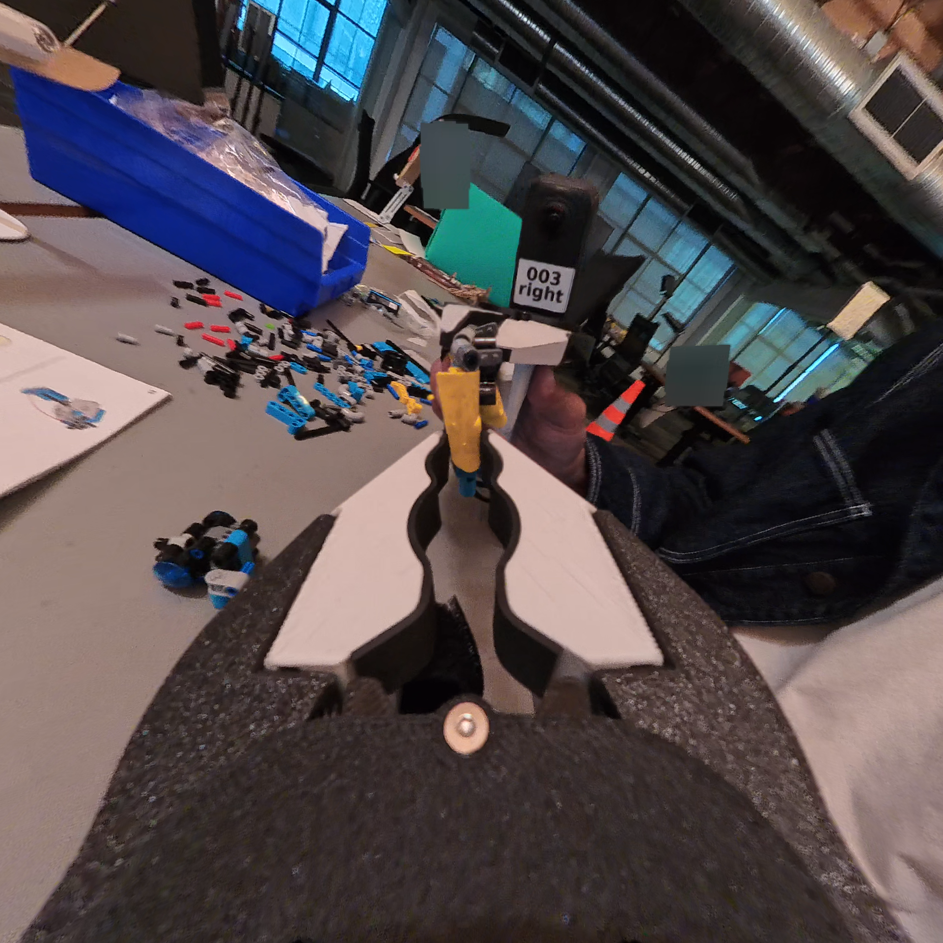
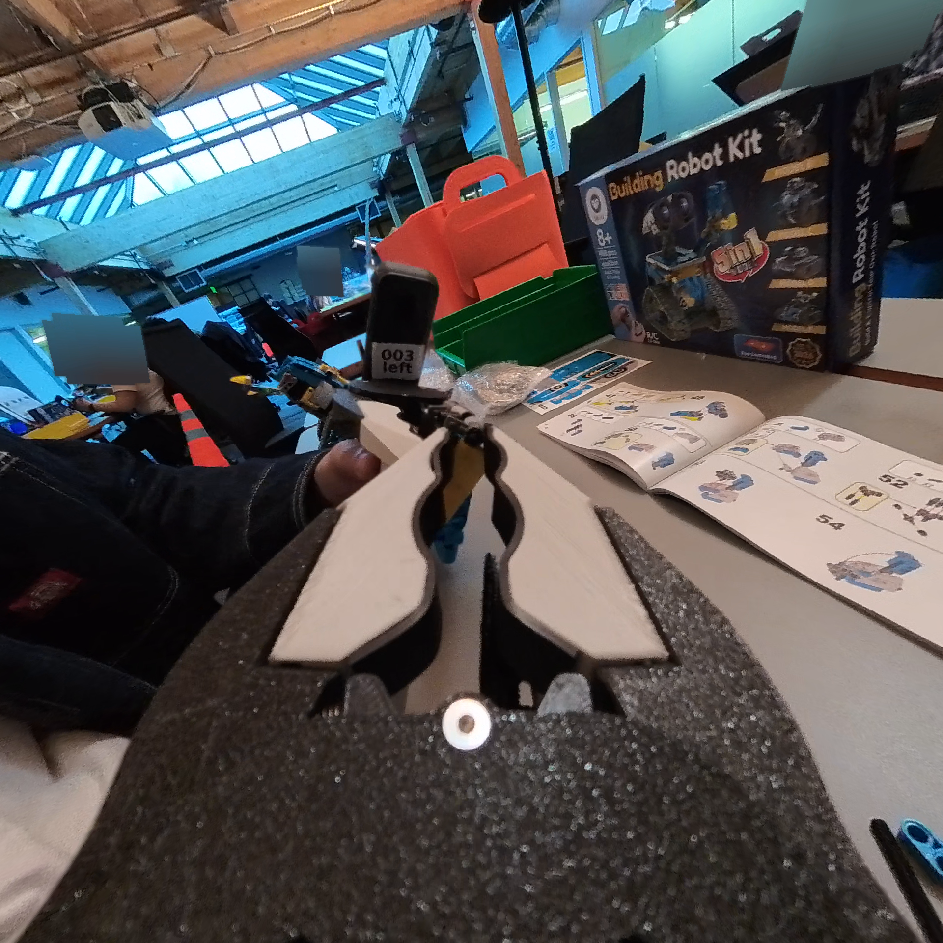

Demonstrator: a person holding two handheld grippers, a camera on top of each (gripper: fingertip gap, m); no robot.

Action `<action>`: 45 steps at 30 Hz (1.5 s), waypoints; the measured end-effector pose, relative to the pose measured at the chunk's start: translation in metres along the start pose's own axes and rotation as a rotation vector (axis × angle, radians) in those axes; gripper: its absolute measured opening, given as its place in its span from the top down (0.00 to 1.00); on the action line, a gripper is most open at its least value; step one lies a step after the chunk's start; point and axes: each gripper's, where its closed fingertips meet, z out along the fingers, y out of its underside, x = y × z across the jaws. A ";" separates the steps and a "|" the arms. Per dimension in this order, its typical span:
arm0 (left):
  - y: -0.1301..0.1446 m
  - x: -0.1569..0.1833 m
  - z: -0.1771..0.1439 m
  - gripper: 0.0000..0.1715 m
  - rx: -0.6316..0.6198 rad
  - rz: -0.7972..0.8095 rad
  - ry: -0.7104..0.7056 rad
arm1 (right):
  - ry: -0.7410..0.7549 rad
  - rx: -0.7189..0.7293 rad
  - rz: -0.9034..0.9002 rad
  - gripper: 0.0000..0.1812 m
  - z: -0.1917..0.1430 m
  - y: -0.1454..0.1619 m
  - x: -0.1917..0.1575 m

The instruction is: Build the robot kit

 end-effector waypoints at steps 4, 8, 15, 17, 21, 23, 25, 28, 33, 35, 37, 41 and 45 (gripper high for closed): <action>0.001 -0.005 0.000 0.93 -0.003 -0.014 -0.016 | 0.009 -0.011 0.014 0.94 0.001 0.002 0.003; -0.014 -0.013 -0.008 0.81 0.066 0.086 -0.119 | 0.029 -0.039 -0.002 0.94 0.002 0.007 0.006; -0.015 -0.008 -0.007 0.81 0.052 0.208 -0.157 | 0.081 -0.110 -0.120 0.94 0.008 0.018 0.003; -0.013 -0.010 -0.006 0.84 0.038 0.221 -0.178 | 0.091 -0.117 -0.155 0.94 0.009 0.018 0.002; -0.013 -0.006 -0.007 0.91 0.036 0.219 -0.148 | 0.062 -0.107 -0.121 0.94 0.009 0.017 0.000; -0.015 0.001 -0.008 0.91 0.044 0.199 -0.099 | -0.002 -0.084 -0.069 0.94 0.009 0.014 -0.007; -0.016 0.007 -0.009 0.91 0.053 0.179 -0.052 | -0.078 -0.062 0.020 0.94 0.008 0.012 -0.013; -0.018 0.018 -0.010 0.91 0.082 0.105 0.052 | -0.195 -0.032 0.133 0.94 0.006 0.007 -0.023; -0.021 0.031 -0.012 0.92 0.110 0.003 0.184 | -0.324 -0.008 0.246 0.94 0.003 0.002 -0.036; -0.021 0.032 -0.012 0.92 0.112 -0.008 0.192 | -0.331 -0.006 0.261 0.94 0.003 0.002 -0.036; -0.022 0.031 -0.013 0.92 0.115 -0.017 0.193 | -0.323 -0.002 0.258 0.94 0.004 0.002 -0.035; -0.023 0.028 -0.013 0.92 0.122 -0.026 0.184 | -0.313 0.005 0.266 0.94 0.005 0.002 -0.033; -0.030 0.023 -0.018 0.92 0.160 -0.024 0.158 | -0.286 0.043 0.287 0.89 0.002 -0.004 -0.024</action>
